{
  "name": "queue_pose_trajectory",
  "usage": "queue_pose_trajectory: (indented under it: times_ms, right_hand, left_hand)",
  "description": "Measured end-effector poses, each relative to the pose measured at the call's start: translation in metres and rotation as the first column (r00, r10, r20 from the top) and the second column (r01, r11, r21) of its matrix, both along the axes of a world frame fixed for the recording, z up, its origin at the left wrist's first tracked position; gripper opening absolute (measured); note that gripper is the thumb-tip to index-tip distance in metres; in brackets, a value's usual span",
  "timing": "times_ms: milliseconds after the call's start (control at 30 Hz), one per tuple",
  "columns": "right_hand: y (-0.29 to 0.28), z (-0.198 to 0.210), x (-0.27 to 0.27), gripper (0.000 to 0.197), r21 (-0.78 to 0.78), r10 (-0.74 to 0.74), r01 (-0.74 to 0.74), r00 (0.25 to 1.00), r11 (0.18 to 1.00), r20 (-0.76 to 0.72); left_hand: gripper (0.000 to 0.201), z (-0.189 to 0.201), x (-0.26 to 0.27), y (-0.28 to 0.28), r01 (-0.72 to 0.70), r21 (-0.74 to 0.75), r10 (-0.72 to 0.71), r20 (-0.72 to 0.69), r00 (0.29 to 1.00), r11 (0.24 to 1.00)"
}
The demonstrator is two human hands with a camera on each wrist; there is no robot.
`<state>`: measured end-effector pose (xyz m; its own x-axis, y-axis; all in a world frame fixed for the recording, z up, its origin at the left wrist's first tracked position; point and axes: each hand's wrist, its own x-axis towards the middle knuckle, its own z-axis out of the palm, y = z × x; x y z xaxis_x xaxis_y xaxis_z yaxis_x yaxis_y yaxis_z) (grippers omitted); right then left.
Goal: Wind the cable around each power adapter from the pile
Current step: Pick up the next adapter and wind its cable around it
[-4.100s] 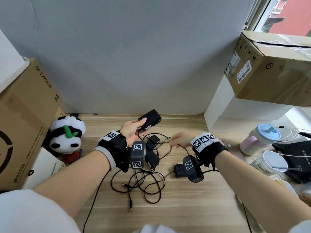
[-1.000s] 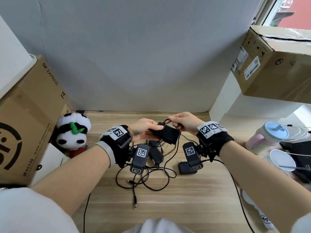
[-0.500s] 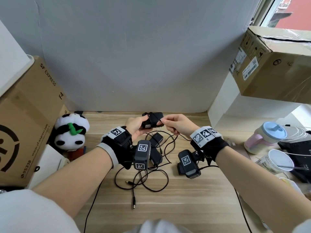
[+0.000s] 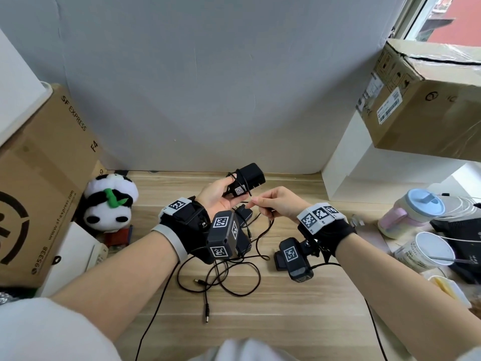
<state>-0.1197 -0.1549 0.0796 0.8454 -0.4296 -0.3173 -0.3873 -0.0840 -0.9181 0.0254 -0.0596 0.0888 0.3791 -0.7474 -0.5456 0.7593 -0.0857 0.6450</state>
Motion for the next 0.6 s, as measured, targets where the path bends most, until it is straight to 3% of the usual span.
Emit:
queue_pose_trajectory:
  times_ms: [333, 467, 600]
  right_hand:
    - [-0.016, -0.007, -0.003, 0.030, 0.014, -0.076, 0.078, 0.989, 0.997, -0.123]
    - [-0.022, -0.007, 0.002, 0.031, -0.106, -0.097, 0.074, 0.967, 0.992, -0.235]
    - [-0.020, 0.002, 0.003, 0.027, -0.007, -0.116, 0.117, 0.979, 0.993, -0.166]
  left_hand:
    - [0.022, 0.000, 0.005, 0.011, 0.269, -0.002, -0.269, 0.027, 0.963, 0.963]
    - [0.020, 0.004, 0.004, 0.015, 0.522, -0.003, -0.514, 0.173, 0.840, 0.853]
    - [0.025, 0.010, 0.002, 0.015, 0.643, 0.039, -0.626, 0.279, 0.728, 0.765]
